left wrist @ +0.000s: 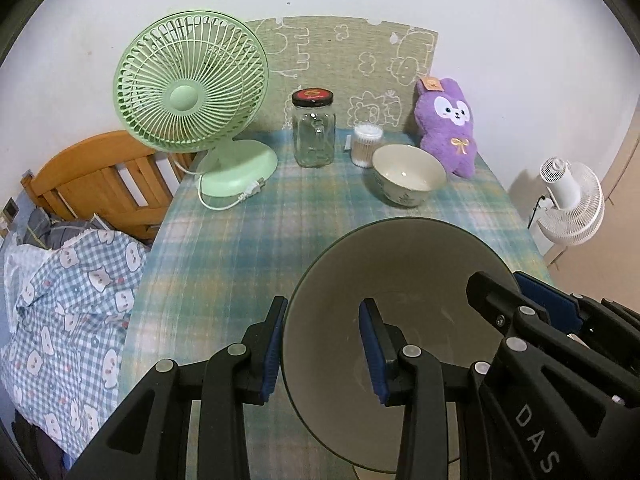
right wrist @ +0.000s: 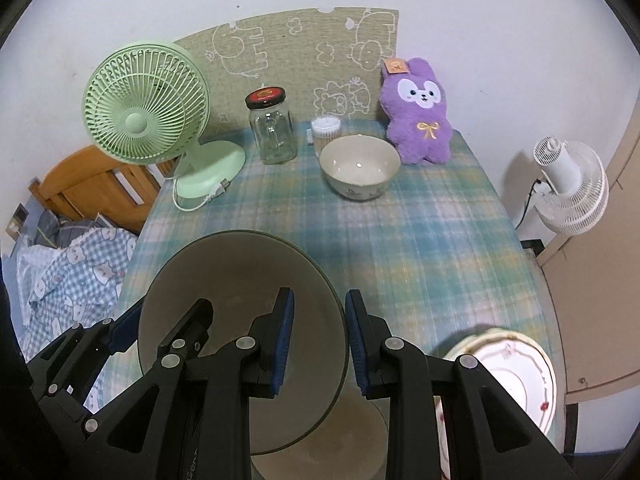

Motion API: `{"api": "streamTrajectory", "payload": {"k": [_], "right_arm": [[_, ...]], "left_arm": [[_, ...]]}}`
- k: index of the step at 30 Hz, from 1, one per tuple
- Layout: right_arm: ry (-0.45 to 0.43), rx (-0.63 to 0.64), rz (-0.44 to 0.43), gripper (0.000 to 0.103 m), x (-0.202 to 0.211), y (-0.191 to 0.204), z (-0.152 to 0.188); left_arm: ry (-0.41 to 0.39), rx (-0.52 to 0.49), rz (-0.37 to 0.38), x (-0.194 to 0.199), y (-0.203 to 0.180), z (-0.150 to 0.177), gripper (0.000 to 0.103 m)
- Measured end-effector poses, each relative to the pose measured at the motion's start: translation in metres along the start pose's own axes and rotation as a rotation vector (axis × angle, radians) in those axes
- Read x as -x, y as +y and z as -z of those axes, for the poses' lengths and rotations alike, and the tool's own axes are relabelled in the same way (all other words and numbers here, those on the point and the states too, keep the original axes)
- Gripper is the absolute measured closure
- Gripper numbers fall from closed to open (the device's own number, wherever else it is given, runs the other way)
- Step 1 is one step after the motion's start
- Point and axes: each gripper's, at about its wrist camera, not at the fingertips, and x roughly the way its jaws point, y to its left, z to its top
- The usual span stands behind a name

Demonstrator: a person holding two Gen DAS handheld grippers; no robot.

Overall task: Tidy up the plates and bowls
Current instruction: 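Lift and carry the grey glass plate toward the white plate stack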

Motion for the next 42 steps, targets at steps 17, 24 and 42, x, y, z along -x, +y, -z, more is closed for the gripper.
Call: {"api": "streamTrajectory", "payload": {"k": [17,24,42], "right_arm": [[0.062,0.001,0.040,0.073,0.008,-0.026,0.062],[0.110,-0.006,0.052,0.073,-0.006,-0.036,0.078],[0.193,-0.024,0.052,0.073,-0.039,-0.040,0.098]], "left_arm": [[0.062,-0.024,0.040,0.000,-0.024,0.057,0.067],[0.108,-0.019,0.048,-0.013,-0.029,0.074,0.067],[0.191,-0.011,0.048,-0.043,-0.028,0.094,0.067]]}}
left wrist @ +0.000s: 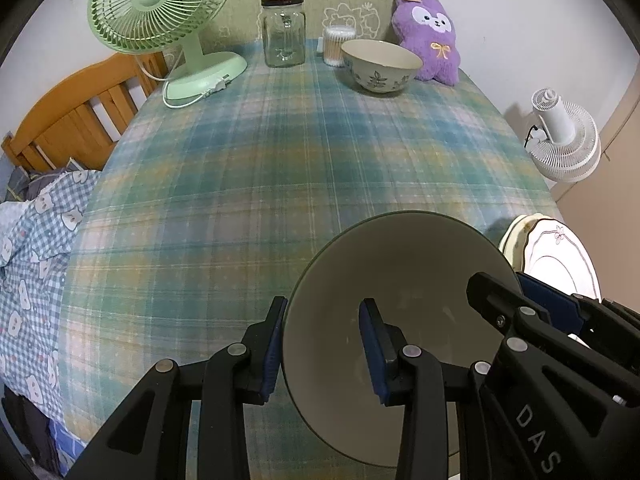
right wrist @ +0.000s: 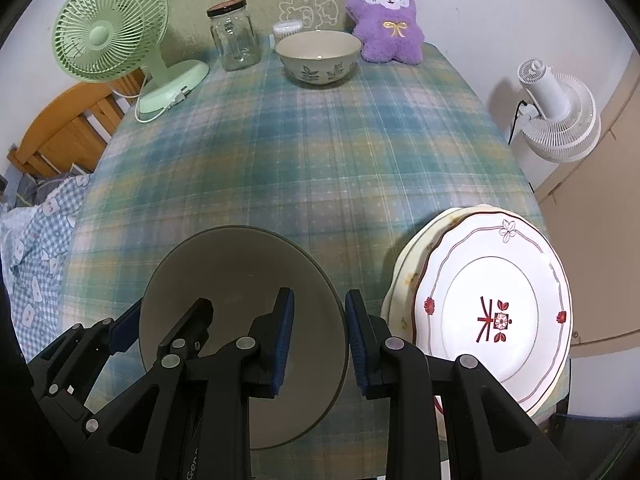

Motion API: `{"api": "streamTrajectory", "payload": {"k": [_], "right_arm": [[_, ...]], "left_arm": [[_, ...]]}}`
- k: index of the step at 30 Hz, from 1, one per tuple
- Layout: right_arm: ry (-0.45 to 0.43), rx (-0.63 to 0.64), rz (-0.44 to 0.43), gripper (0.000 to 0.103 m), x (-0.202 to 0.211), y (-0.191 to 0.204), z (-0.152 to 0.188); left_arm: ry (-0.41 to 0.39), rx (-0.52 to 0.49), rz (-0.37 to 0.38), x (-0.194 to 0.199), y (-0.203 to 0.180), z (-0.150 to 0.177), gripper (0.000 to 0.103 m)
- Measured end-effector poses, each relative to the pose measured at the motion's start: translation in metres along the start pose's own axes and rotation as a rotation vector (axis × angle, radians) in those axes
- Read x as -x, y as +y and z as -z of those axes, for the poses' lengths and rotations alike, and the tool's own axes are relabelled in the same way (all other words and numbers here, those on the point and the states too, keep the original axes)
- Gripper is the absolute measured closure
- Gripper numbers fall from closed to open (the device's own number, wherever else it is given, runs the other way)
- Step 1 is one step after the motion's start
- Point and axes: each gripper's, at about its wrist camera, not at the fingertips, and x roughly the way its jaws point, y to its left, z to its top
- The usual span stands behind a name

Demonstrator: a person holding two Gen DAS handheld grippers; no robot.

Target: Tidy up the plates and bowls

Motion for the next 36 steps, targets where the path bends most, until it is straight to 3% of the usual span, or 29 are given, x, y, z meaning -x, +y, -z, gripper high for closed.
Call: {"api": "streamTrajectory", "payload": {"k": [10,14,17,21,25,26,36], "right_arm": [[-0.006,-0.004,0.000,0.072,-0.005,0.000,-0.005],[0.009,-0.005,-0.019,0.072,-0.005,-0.003,-0.003],[0.020,0.002,-0.044,0.072,-0.002,-0.005,-0.003],[-0.031,0.034,-0.040,0.071,0.019,-0.004,-0.006],[-0.082,0.040,-0.067,0.043,0.043,-0.001,-0.015],[-0.111,0.040,-0.055,0.040,0.051,0.001,-0.018],[-0.248,-0.007,-0.008,0.037,0.099,0.011,-0.054]], "left_arm": [[-0.007,-0.007,0.000,-0.004,0.000,-0.005,0.067],[0.007,-0.009,-0.005,-0.003,-0.002,-0.004,0.062],[-0.018,-0.023,-0.026,0.007,-0.005,-0.003,0.056],[-0.061,-0.028,-0.029,0.026,-0.007,-0.007,0.034],[-0.105,-0.019,-0.015,0.048,-0.005,-0.020,0.030],[-0.115,-0.019,-0.009,0.052,-0.004,-0.024,0.029],[-0.226,-0.078,-0.001,0.091,-0.001,-0.072,0.026]]}}
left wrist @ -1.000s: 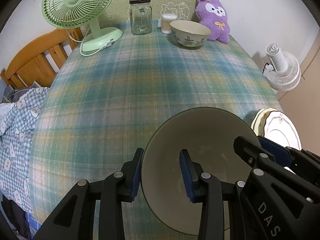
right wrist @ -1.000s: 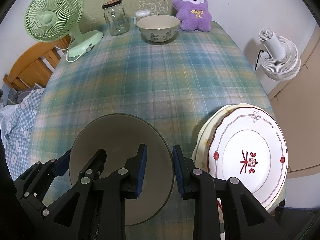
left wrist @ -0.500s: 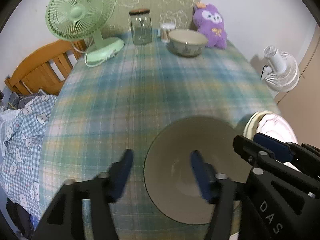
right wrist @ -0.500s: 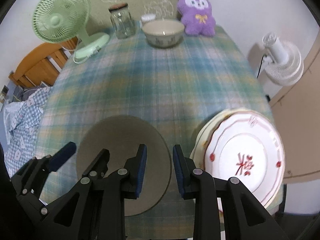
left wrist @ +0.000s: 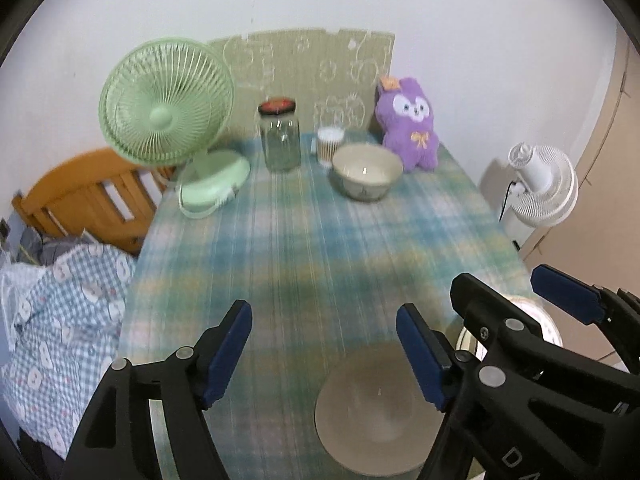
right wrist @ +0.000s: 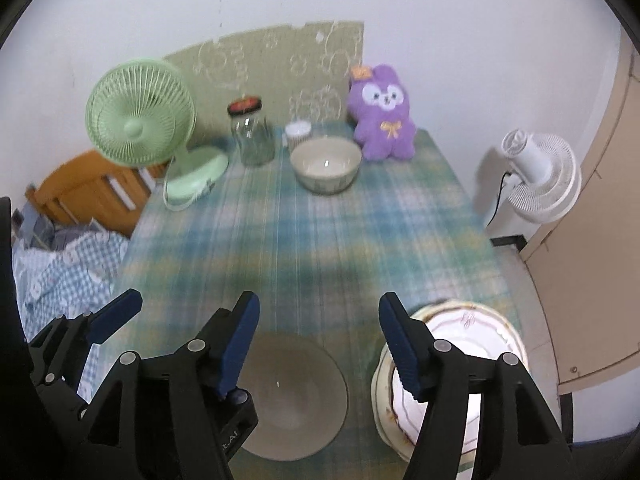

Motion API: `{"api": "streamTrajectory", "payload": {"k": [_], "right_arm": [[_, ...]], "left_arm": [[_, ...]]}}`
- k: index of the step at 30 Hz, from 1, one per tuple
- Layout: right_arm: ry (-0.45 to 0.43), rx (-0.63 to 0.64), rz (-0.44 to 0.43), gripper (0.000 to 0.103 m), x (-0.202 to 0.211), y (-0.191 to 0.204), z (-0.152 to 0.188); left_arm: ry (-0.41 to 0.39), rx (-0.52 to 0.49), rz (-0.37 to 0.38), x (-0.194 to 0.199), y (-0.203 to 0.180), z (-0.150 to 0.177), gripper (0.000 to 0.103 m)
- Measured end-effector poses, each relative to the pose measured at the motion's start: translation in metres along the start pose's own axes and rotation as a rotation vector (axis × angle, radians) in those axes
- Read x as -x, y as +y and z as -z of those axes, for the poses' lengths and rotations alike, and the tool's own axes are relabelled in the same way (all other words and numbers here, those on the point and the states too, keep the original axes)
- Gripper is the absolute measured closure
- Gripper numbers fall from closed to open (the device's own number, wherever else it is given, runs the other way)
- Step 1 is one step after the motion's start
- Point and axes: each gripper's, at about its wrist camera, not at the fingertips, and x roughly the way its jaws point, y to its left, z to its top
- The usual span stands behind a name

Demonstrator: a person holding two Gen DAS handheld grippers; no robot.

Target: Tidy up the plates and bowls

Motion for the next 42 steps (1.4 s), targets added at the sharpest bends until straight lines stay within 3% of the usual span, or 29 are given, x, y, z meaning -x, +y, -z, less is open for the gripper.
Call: {"api": "streamTrajectory", "payload": {"k": [10,22,29,42], "right_arm": [[-0.059,-0.033,0.015,0.035,-0.012,-0.018,-0.059],[-0.051,0.052,-0.041,0.035,-0.103,-0.052,-0.144],[-0.015,0.069,-0.064,0.035,-0.165,-0.067,-0.170],[0.031,0.051,-0.063,0.035,-0.264,-0.080,-0.186]], "left_arm": [[-0.046,-0.008,-0.004,-0.020,-0.016,-0.062,0.025],[-0.032,0.062,-0.072,-0.105,-0.039,-0.129,0.025],[0.030,0.103,-0.067,-0.163,-0.043,-0.149,0.025],[0.057,0.108,-0.098,-0.252,-0.044,-0.164,0.028]]}}
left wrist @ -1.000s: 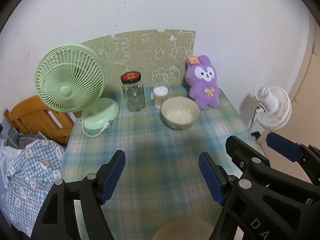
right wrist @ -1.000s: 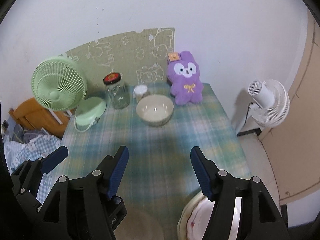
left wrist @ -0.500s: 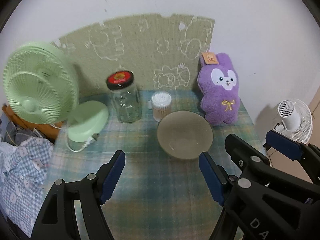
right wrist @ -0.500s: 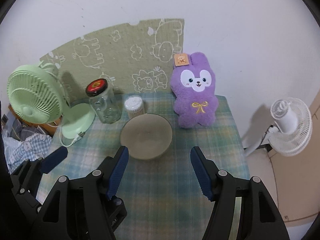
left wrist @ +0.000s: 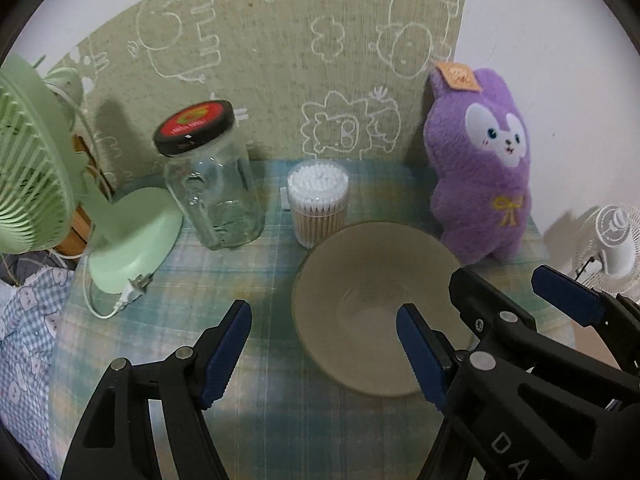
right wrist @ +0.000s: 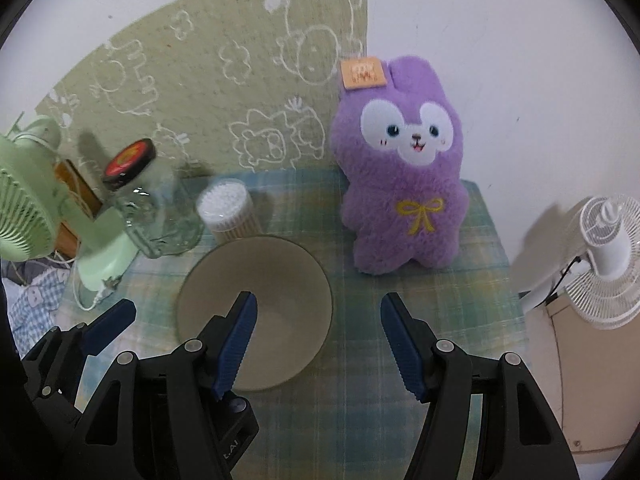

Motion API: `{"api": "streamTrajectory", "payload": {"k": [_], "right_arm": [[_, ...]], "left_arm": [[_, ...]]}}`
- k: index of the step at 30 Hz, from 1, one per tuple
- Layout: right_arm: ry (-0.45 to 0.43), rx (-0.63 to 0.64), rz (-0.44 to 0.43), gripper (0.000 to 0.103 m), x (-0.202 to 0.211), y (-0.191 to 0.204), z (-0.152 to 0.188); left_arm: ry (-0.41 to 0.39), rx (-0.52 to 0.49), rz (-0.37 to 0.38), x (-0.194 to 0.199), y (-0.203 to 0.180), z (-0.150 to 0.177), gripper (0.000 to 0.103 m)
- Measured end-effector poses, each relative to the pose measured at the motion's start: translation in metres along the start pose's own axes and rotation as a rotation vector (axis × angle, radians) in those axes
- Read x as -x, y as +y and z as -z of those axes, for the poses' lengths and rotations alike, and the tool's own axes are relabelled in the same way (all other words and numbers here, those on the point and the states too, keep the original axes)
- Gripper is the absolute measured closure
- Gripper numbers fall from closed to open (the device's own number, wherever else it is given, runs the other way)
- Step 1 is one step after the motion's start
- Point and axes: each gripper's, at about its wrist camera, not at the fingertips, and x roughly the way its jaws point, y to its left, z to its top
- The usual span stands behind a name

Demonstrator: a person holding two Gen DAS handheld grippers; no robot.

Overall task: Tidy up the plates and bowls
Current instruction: 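Move both grippers to the grey plate by the jar and grasp its rim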

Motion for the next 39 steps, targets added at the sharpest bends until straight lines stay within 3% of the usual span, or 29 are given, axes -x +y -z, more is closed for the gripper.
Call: {"api": "streamTrajectory", "payload": {"k": [8,12,15,17,20,30,39], "right_arm": [[0.031,-0.032,-0.010,0.043,-0.038,-0.004,0.002],[0.053,-0.042,-0.016,0.050,-0.055,-0.007,0.003],[0.065,-0.047,-0.021,0.058,-0.064,-0.008,0.004],[0.073,-0.049,-0.030,0.070,-0.069,-0.008,0.005],[0.084,-0.057,-0.059,0.075,-0.075,-0.007,0.006],[0.100,-0.061,-0.058,0.075,-0.074,-0.004,0.004],[0.111,-0.077,-0.053,0.075,-0.049,0.003,0.019]], "left_arm": [[0.026,-0.029,-0.002,-0.032,0.000,0.001,0.038],[0.045,-0.037,0.009,-0.047,0.000,0.000,0.053],[0.053,-0.046,-0.009,-0.055,-0.002,0.000,0.061],[0.054,-0.046,-0.012,-0.057,0.000,0.001,0.064],[0.061,-0.037,0.003,-0.061,0.003,0.001,0.067],[0.081,-0.010,0.028,-0.059,0.005,0.002,0.069],[0.094,-0.014,0.040,-0.032,0.004,0.015,0.069]]}}
